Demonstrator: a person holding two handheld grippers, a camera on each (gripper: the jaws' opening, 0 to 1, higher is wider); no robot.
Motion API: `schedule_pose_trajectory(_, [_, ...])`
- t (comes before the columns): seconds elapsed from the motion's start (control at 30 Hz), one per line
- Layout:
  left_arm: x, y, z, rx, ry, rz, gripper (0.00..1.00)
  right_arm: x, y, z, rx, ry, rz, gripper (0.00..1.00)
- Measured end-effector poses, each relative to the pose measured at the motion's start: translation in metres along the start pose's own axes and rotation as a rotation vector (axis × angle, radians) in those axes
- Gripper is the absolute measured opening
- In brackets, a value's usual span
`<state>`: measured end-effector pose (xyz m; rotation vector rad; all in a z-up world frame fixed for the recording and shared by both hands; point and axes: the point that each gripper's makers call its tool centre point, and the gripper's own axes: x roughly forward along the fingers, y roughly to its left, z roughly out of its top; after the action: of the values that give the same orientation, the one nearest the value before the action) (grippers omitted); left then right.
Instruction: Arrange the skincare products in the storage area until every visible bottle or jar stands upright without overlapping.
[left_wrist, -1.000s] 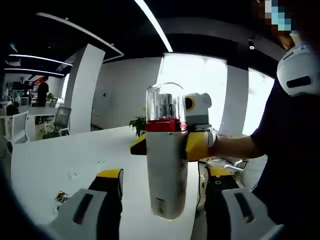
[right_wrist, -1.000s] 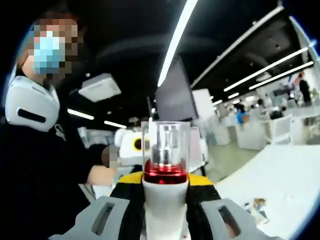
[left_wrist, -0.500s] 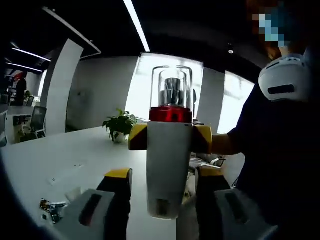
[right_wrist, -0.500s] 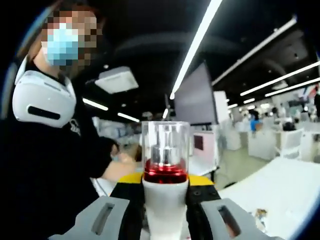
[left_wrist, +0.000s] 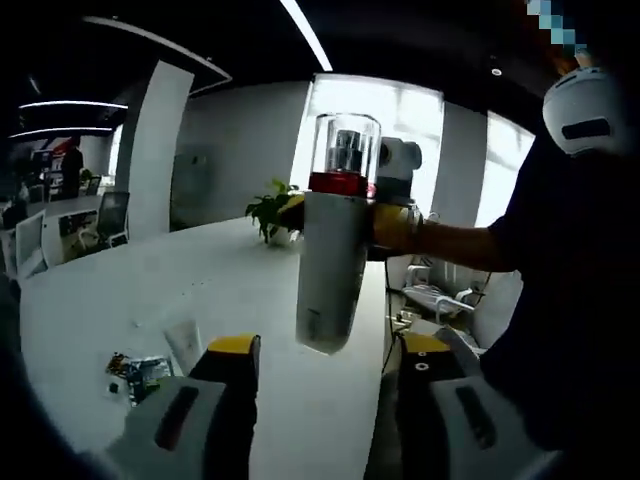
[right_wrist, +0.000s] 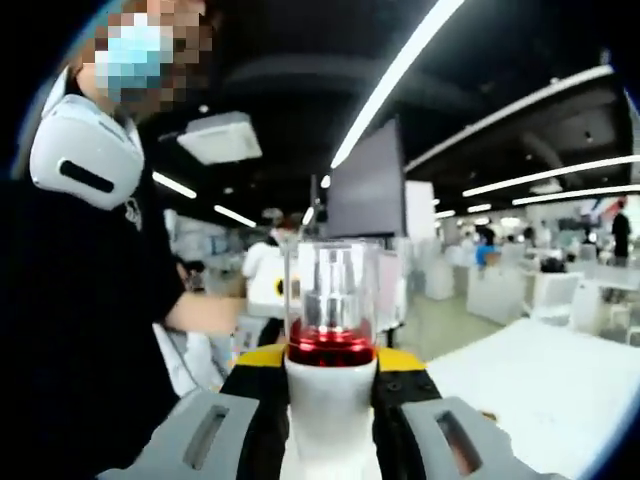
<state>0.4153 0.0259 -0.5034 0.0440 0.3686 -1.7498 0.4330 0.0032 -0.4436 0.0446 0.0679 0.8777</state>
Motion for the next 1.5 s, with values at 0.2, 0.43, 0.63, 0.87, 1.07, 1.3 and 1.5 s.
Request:
schedule_pose_trajectory(0.2, [-0.021, 0.026, -0.014, -0.071, -0.019, 0.131, 0.55, -0.009, -0.030, -0.024, 0.007, -0.010, -0.112, 0.24])
schedule_pose_trajectory(0.43, [-0.038, 0.052, -0.032, -0.102, -0.015, 0.247, 0.67, -0.018, -0.061, -0.048, 0.012, -0.009, -0.184, 0.24])
schedule_pose_trajectory(0.63, [-0.042, 0.066, -0.047, -0.120, 0.023, 0.301, 0.74, -0.020, -0.084, -0.069, 0.043, 0.004, -0.223, 0.24])
schedule_pose_trajectory(0.87, [-0.042, 0.080, -0.065, -0.145, 0.078, 0.335, 0.84, -0.026, -0.101, -0.089, 0.051, 0.004, -0.243, 0.24])
schedule_pose_trajectory(1.07, [-0.043, 0.088, -0.074, -0.155, 0.080, 0.359, 0.91, -0.026, -0.113, -0.111, 0.032, -0.001, -0.225, 0.24])
schedule_pose_trajectory(1.3, [-0.040, 0.097, -0.087, -0.167, 0.076, 0.412, 0.99, -0.022, -0.131, -0.136, 0.004, 0.007, -0.214, 0.24])
schedule_pose_trajectory(1.5, [-0.033, 0.104, -0.108, -0.185, 0.101, 0.437, 0.99, -0.019, -0.142, -0.151, -0.021, 0.005, -0.202, 0.24])
